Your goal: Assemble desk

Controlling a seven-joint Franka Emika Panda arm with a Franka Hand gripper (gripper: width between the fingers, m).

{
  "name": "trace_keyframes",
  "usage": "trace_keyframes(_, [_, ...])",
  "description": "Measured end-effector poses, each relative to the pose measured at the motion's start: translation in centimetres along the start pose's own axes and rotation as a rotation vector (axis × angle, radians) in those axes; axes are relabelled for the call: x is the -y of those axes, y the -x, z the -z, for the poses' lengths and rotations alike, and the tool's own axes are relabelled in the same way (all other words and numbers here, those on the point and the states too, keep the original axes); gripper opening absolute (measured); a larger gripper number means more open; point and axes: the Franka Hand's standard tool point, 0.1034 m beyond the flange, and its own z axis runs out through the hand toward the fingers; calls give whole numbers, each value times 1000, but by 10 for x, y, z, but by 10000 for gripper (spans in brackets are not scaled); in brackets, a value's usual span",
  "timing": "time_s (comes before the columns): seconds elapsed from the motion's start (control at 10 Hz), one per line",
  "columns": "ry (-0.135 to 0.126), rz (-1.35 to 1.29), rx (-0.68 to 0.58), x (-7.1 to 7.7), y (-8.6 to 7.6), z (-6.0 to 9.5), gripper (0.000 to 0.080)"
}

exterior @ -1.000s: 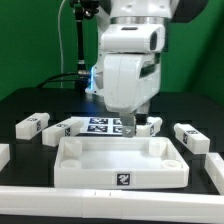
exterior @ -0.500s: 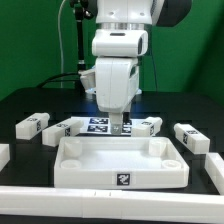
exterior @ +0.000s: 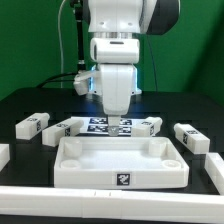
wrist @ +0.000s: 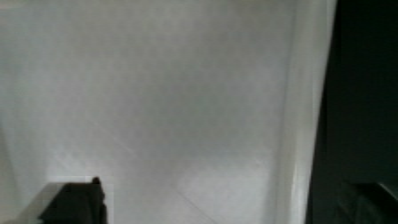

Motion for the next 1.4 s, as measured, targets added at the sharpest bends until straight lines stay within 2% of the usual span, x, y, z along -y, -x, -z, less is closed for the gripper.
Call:
trace_keyframes(0.2, [-6, -8, 0, 2, 1, -3, 650])
trace_keyframes(0.3, [-33, -32, -2, 11, 4, -16, 650])
trace_keyframes(0.4, [-32, -26, -6, 19, 9, -27, 650])
trace_keyframes(0.6, [-62, -42, -11, 32, 15, -41, 650])
trace_keyframes(0.9, [-67, -54, -12, 33, 18, -45, 650])
trace_keyframes(1.0, [-68, -54, -12, 33, 18, -45, 561])
trace_keyframes(1.1, [-68, -54, -12, 33, 18, -45, 388])
trace_keyframes(1.2, [-68, -55, -12, 33, 18, -45, 388])
trace_keyframes(1.3, [-68, -55, -12, 33, 18, -45, 205])
trace_keyframes(1.4, [-68, -54, -12, 33, 18, -45, 78])
